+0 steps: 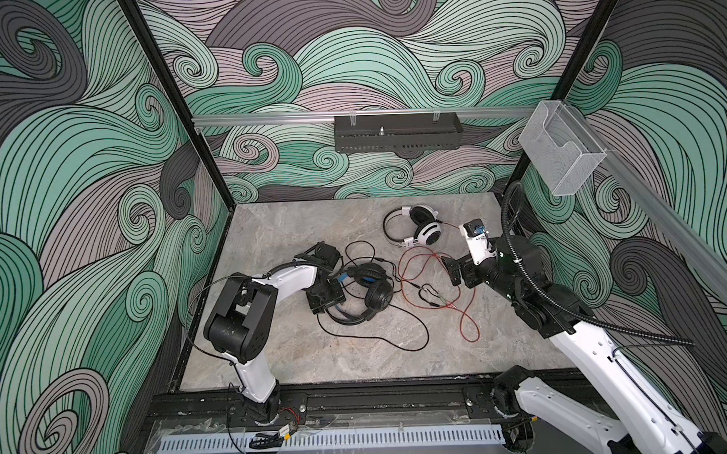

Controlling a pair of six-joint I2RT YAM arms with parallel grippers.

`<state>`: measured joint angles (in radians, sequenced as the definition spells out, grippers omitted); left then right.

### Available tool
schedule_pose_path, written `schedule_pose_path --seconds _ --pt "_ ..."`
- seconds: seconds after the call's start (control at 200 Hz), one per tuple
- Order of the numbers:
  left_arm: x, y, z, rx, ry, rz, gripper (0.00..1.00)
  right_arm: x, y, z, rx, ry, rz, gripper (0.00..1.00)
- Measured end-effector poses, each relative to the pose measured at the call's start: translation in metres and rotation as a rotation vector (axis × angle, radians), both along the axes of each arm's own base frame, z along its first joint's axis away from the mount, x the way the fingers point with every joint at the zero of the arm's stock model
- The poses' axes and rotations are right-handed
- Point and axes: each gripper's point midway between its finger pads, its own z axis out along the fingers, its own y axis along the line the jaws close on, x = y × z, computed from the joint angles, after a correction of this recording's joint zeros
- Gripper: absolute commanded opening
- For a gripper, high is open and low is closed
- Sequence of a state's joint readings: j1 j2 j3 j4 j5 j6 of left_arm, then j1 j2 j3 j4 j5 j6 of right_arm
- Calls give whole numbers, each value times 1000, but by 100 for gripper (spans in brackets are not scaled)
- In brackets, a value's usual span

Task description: Wrap the headphones

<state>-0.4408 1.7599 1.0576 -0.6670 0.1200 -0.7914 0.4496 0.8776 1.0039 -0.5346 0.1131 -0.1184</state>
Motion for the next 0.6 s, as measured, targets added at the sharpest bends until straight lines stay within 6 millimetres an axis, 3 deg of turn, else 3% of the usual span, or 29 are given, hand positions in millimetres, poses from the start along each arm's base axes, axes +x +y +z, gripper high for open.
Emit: schedule_pose_path --seconds 0.25,0.49,0.6 --pt "2 1 -4 117 -18 -22 42 7 5 -15 18 60 -16 100" --pt "7 9 -3 205 -43 -57 0 8 9 -20 36 88 -11 100" --pt "15 10 4 227 -67 -86 0 5 11 -19 44 90 4 100"
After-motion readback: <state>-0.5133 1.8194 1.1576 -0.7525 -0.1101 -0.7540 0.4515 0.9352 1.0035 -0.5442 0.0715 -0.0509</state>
